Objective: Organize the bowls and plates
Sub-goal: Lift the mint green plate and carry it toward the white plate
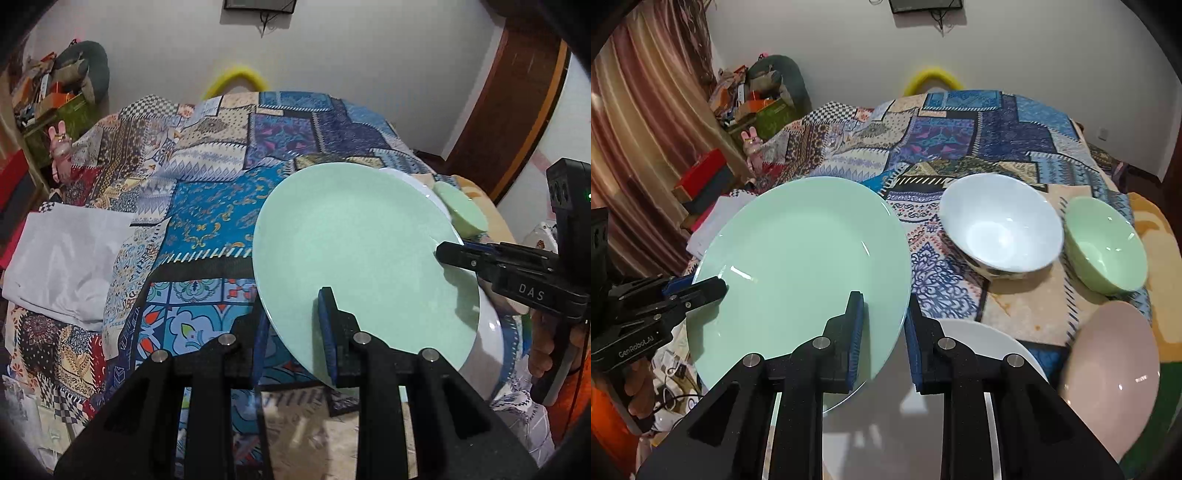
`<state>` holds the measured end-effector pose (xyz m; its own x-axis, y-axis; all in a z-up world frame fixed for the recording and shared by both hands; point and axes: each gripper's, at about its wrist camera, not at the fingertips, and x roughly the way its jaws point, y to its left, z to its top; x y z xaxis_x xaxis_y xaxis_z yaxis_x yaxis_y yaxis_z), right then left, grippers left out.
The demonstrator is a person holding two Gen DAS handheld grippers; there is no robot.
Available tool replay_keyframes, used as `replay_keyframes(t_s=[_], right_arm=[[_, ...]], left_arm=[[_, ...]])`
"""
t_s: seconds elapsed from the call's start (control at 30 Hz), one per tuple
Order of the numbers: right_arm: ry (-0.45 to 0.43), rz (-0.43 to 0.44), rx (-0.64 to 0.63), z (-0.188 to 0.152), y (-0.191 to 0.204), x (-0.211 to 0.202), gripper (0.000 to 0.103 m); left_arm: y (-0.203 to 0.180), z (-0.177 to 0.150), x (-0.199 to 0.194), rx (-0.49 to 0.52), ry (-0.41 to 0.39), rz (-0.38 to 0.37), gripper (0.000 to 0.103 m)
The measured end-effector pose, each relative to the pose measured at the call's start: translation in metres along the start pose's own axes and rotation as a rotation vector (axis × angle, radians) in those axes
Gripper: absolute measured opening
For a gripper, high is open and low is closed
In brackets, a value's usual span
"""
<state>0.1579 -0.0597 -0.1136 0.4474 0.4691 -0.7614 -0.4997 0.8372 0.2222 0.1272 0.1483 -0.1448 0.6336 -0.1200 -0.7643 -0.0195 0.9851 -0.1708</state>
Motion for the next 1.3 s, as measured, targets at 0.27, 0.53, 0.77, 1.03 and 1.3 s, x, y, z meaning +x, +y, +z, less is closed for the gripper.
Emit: replay_keyframes(t_s=[0.27, 0.53, 0.77, 1.03, 1.3], right_arm=[[-0.031, -0.012, 0.021, -0.014, -0.014, -0.026, 0.02], [-0.031, -0.022, 0.051, -0.031, -0.033, -0.042, 0.02], [-0.019, -0.041, 0.082, -0.047, -0.05, -0.05, 0.02], [0.011, -0.046, 0.125, -0.067, -0.065, -0.047, 0.02], [0.054, -0.04, 0.164, -0.087, -0.075, -0.036, 0.02]], left_arm=[[-0.03, -0.003, -0.022, 0.022, -0.026, -0.003, 0.026], [-0.06, -0.009, -0.026, 0.049, -0.019, -0.02, 0.026], [-0.08, -0.017, -0.018, 0.059, 0.003, -0.042, 0.026], [-0.097, -0.03, -0.001, 0.063, 0.048, -0.068, 0.026], [-0.102, -0.043, 0.021, 0.059, 0.108, -0.079, 0.026]])
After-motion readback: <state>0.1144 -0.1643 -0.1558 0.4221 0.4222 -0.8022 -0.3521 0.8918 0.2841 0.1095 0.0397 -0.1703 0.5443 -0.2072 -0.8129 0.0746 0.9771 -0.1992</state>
